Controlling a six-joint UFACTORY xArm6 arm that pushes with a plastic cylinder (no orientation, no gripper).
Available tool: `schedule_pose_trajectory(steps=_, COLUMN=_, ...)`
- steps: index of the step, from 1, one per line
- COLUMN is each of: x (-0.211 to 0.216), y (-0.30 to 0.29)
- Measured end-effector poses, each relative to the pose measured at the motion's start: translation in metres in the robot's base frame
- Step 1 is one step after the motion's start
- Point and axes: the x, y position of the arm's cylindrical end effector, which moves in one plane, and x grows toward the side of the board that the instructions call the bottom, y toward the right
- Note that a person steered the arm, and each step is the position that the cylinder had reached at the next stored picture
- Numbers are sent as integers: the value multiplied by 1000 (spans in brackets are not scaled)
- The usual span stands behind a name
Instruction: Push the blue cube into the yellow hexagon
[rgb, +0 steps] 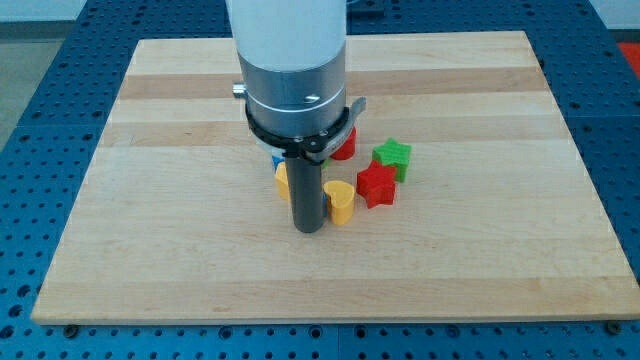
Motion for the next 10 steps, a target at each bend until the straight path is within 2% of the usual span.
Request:
schedule_pose_trajectory(steps=2, x=8, y=-69)
schedule_pose_trajectory(steps=4, x=-111, y=-121)
schedule_pose_trajectory(steps=5, x=-121, y=-121)
schedule_pose_trajectory(steps=10, x=-91, y=-60)
